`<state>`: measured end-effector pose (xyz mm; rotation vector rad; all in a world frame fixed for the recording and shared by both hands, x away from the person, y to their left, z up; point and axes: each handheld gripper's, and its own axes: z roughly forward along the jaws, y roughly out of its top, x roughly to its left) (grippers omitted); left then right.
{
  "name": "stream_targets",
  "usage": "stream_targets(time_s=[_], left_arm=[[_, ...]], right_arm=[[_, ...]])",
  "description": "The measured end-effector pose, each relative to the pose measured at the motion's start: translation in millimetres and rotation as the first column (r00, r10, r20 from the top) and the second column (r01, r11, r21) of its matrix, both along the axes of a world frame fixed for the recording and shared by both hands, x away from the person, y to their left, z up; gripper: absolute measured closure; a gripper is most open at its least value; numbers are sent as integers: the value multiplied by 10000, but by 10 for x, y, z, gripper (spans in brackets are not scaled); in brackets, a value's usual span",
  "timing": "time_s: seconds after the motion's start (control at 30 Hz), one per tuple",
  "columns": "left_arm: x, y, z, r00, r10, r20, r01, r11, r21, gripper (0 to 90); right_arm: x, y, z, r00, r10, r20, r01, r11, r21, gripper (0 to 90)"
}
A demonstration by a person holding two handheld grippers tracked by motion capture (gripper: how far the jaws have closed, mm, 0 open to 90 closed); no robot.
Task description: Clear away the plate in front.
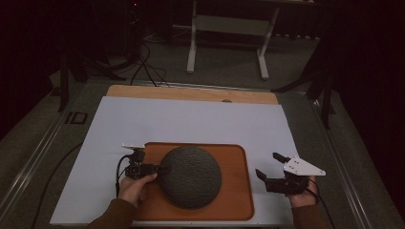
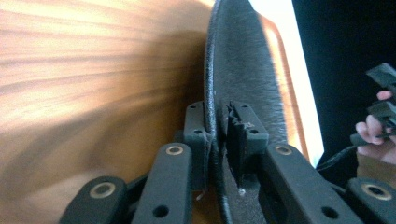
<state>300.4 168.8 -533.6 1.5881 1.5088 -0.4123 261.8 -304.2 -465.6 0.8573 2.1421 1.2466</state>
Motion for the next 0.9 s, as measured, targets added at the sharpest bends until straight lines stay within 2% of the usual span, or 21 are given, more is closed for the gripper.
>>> stream_targets(time_s=[0.23,0.27,0.33,0.37,0.43,0.5,0.53,0.6,0.67,0.77,0.83,0.9], left_arm=[[8,-42,2,9998,-219,15,217,9958,889,704],[12,-61,22,9992,-374,138,352,9907,1312,693],[7,-119,84,9957,-716,589,558,9700,2366,642],[3,-140,101,9942,-816,702,600,9617,2674,626],[-5,-151,117,9932,-849,797,575,9525,2991,610],[-17,-139,144,9923,-799,942,413,9335,3563,619],[-24,-125,165,9904,-804,1127,325,9265,3750,612],[-38,-92,223,9872,-698,1431,91,9221,3868,598],[-63,-66,276,9834,-611,1710,-146,9120,4100,578],[-98,-31,334,9749,-606,2142,-384,9021,4298,552],[-115,-10,369,9661,-656,2498,-512,8994,4341,545],[-133,2,409,9533,-721,2932,-689,8935,4438,531]], right_arm=[[2,0,0,10000,18,11,-18,10000,-16,135],[1,-1,1,10000,16,22,-16,10000,-6,135],[1,-4,1,10000,13,29,-13,10000,-8,135],[1,-5,1,10000,12,28,-12,10000,-11,135],[2,-5,1,10000,19,33,-19,10000,-16,135],[3,-4,-1,10000,20,23,-20,10000,-30,135],[3,-4,-1,10000,19,22,-19,10000,-33,135],[2,-4,0,10000,11,28,-10,10000,-35,135],[3,-4,0,10000,9,32,-9,10000,-44,134],[1,-1,1,10000,20,74,-20,10000,-45,135],[-1,1,2,10000,18,72,-17,10000,-56,135],[0,0,2,10000,23,78,-23,10000,-58,134]])
